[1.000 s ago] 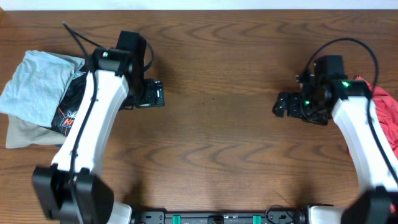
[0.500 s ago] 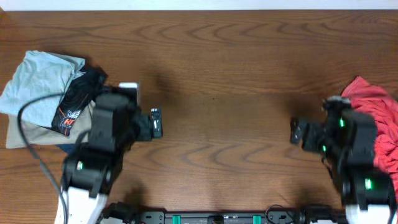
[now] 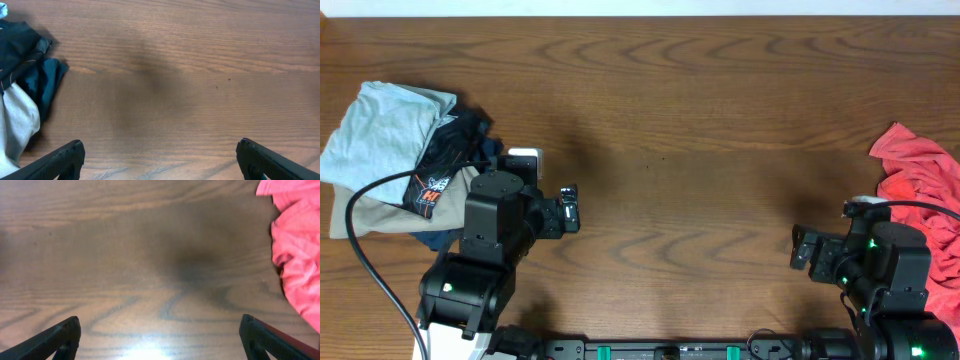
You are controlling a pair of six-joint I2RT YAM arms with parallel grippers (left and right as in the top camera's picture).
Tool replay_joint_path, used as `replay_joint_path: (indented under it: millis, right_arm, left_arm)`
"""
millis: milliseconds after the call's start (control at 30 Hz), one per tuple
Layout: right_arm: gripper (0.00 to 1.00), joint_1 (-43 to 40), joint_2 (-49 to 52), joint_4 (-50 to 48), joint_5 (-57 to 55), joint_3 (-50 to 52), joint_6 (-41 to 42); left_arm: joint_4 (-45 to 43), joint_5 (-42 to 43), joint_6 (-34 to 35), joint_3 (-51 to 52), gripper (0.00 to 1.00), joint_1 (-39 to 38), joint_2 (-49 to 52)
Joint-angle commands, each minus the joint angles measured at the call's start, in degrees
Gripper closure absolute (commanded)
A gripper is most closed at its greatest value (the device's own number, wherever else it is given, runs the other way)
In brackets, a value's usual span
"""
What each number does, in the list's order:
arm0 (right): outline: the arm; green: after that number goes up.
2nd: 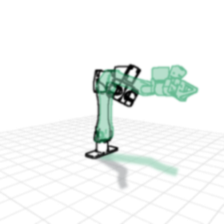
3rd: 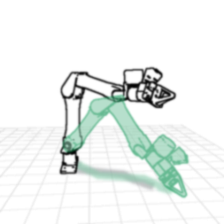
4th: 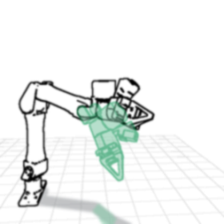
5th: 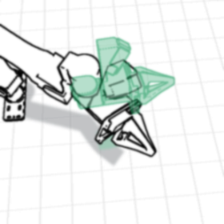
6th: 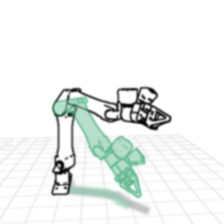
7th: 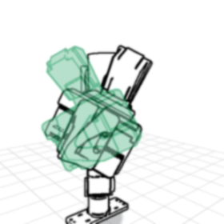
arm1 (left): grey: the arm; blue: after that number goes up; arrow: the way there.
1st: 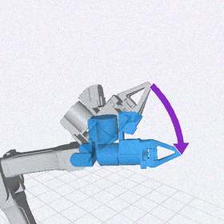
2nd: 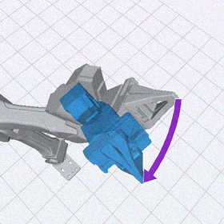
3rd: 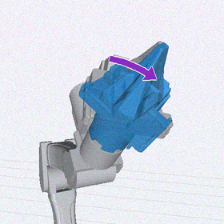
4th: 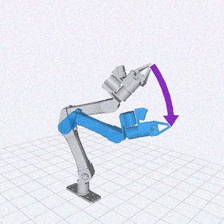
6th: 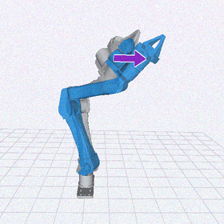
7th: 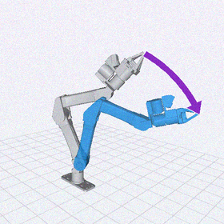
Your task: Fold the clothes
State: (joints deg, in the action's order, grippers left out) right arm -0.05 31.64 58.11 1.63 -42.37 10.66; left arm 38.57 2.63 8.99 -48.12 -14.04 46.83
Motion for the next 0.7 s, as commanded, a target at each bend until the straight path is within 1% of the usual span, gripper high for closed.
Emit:
replay_joint_path:
  millis: [0,400,567,667]
  right_arm:
    - [0.01,-0.31,-0.24,0.81,-0.59,0.48,-0.02]
    - [0.01,-0.31,-0.28,1.51,-0.79,0.48,-0.04]
    - [0.01,-0.31,-2.64,1.77,-1.25,0.98,-0.09]
    - [0.01,-0.31,-5.86,0.79,-1.20,2.23,-2.03]
  left_arm:
    - [-0.02,-0.28,-0.61,0.24,0.02,-0.17,0.28]
    - [-0.02,-0.28,-0.59,0.24,0.02,-0.17,0.28]
    - [-0.02,-0.28,-0.59,0.24,0.02,-0.17,0.28]
    - [-0.02,-0.28,-0.61,0.24,0.02,-0.17,0.28]
